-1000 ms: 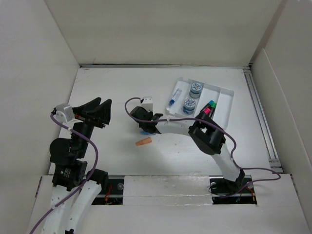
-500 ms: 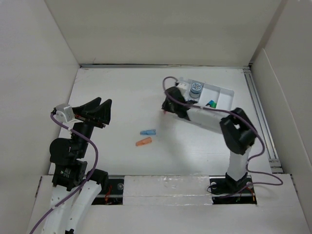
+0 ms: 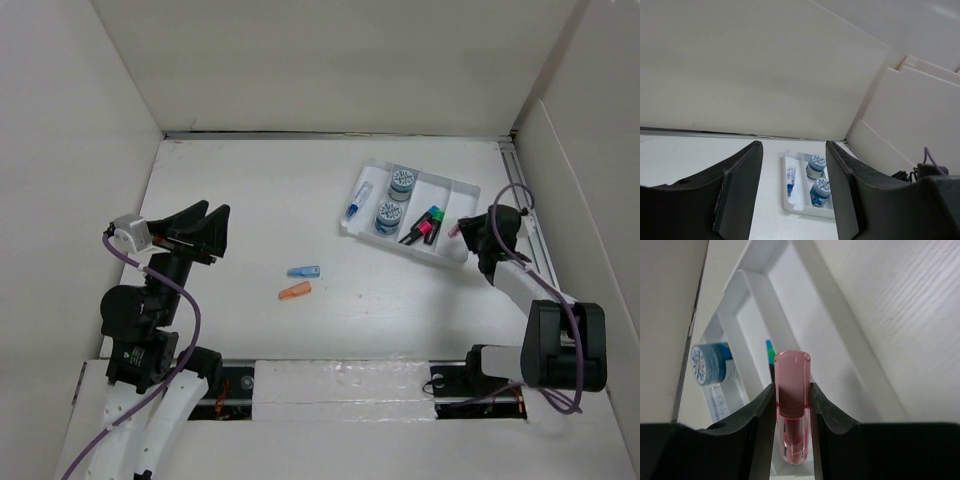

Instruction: Organize the desk

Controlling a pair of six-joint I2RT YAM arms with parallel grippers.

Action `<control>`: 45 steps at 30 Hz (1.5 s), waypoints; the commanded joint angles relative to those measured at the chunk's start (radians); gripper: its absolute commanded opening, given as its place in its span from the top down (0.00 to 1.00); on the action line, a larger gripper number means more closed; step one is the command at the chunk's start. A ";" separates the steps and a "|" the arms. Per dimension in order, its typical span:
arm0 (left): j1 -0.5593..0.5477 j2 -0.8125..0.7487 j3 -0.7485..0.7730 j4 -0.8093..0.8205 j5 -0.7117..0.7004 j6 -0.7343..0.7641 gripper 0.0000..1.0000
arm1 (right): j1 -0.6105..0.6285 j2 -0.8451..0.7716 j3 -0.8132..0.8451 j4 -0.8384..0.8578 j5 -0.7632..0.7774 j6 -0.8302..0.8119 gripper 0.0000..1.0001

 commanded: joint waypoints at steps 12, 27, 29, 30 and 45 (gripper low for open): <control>-0.002 -0.003 0.002 0.047 0.014 -0.007 0.51 | -0.153 0.030 -0.021 0.090 -0.289 -0.004 0.76; -0.002 -0.004 0.001 0.050 0.013 -0.006 0.51 | 0.000 -0.042 0.023 0.074 -0.196 -0.044 0.44; -0.002 0.002 0.001 0.047 0.010 -0.004 0.51 | 0.110 -0.048 0.023 0.105 -0.228 -0.079 0.76; -0.002 0.009 0.004 0.044 0.008 -0.003 0.51 | 0.162 -0.040 0.042 0.108 -0.230 -0.097 0.87; -0.002 -0.001 0.005 0.041 -0.004 0.004 0.51 | 0.891 0.455 0.493 -0.206 -0.045 -0.433 0.41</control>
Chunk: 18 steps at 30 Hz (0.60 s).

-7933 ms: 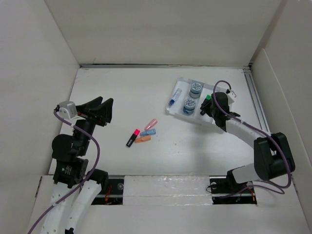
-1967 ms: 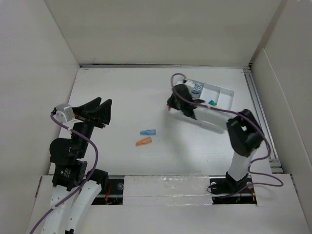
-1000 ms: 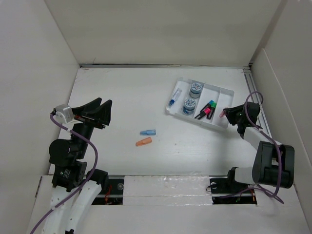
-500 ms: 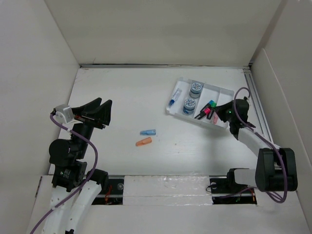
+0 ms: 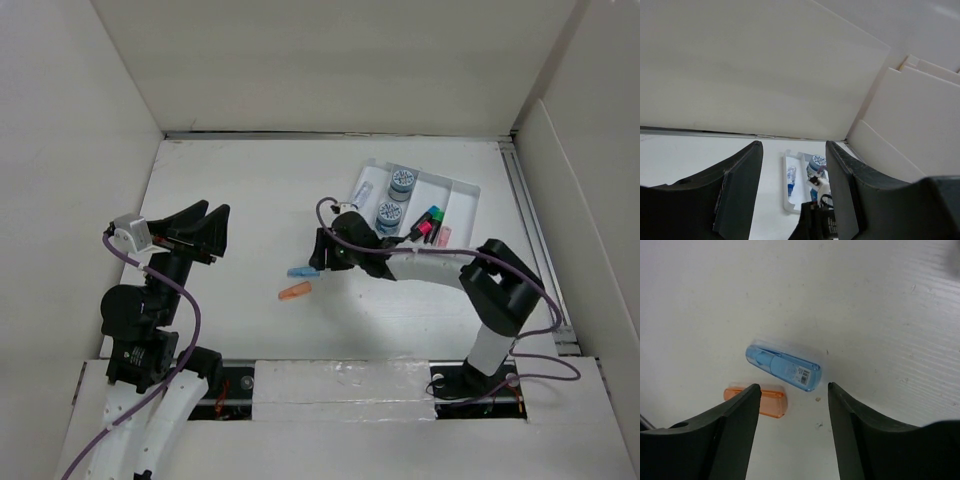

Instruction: Organize the desk

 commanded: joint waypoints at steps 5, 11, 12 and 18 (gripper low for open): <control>-0.002 0.004 0.004 0.042 0.007 0.004 0.52 | 0.060 0.089 0.123 -0.157 0.146 -0.117 0.36; -0.002 0.001 0.004 0.042 -0.002 0.009 0.51 | 0.089 0.115 0.139 -0.205 0.189 -0.134 0.35; -0.002 0.004 0.007 0.040 -0.005 0.009 0.52 | 0.089 0.115 0.137 -0.202 0.189 -0.132 0.35; -0.002 0.001 0.007 0.043 0.002 0.009 0.51 | 0.118 0.132 0.154 -0.223 0.194 -0.148 0.34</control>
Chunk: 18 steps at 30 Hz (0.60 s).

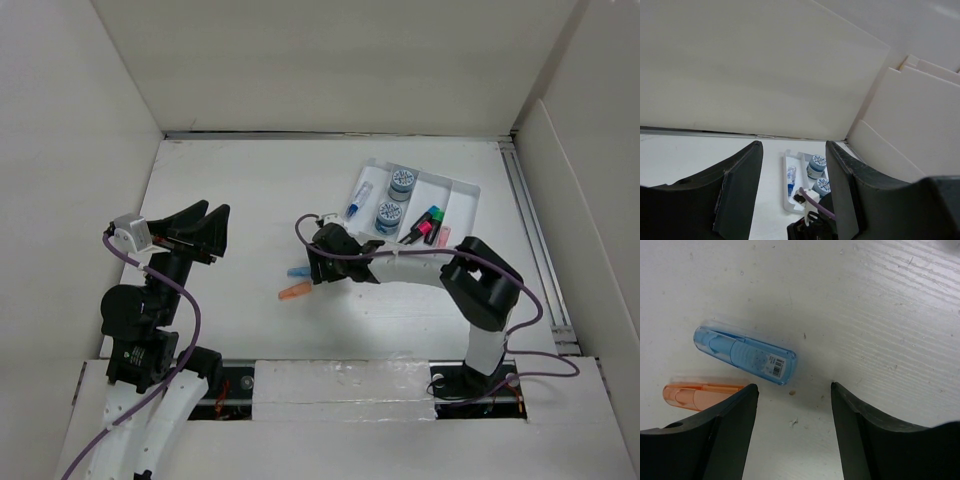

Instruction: Organize the desk

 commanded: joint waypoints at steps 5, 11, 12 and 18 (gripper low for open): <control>-0.002 -0.011 0.005 0.044 0.003 0.009 0.51 | 0.041 0.082 0.138 -0.062 0.078 -0.046 0.34; -0.002 -0.008 0.007 0.041 -0.003 0.010 0.51 | 0.063 0.164 0.224 -0.072 0.162 -0.110 0.33; -0.002 -0.007 0.007 0.040 -0.007 0.012 0.51 | 0.063 0.173 0.238 -0.064 0.164 -0.117 0.32; -0.002 -0.017 0.007 0.038 -0.013 0.015 0.51 | 0.063 0.230 0.264 -0.035 0.142 -0.156 0.32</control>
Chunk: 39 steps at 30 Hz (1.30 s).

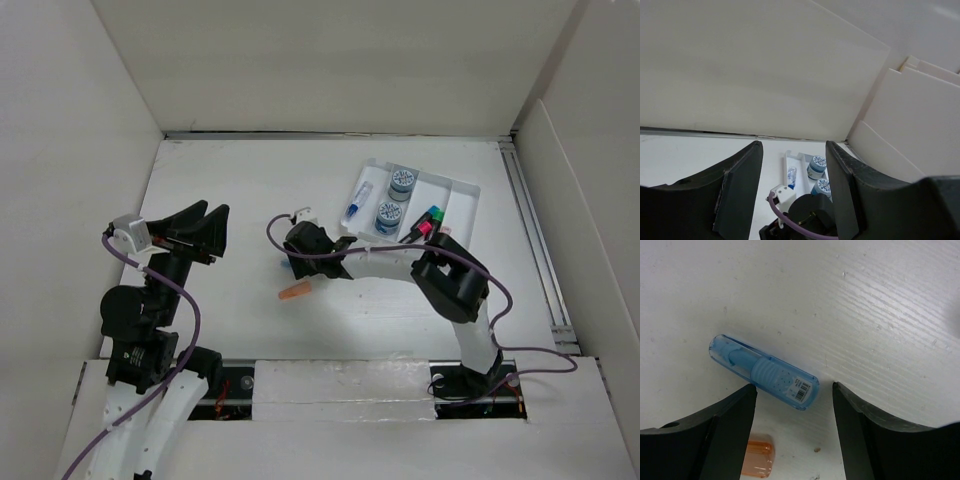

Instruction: Organize the desk

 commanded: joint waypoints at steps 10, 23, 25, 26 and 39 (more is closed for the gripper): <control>-0.002 -0.019 0.007 0.038 -0.017 0.015 0.51 | 0.003 0.075 0.066 0.069 -0.083 -0.086 0.35; -0.002 -0.014 0.007 0.035 -0.019 0.018 0.51 | 0.003 0.098 0.068 0.078 -0.148 -0.068 0.60; -0.002 -0.013 0.010 0.037 -0.009 0.015 0.51 | 0.003 0.070 0.040 0.086 -0.160 -0.051 0.71; -0.002 -0.013 0.008 0.038 -0.003 0.014 0.51 | 0.003 0.061 0.013 0.089 -0.165 -0.036 0.74; -0.002 -0.004 0.005 0.043 0.011 0.009 0.51 | -0.026 -0.198 -0.156 0.176 -0.078 0.102 0.90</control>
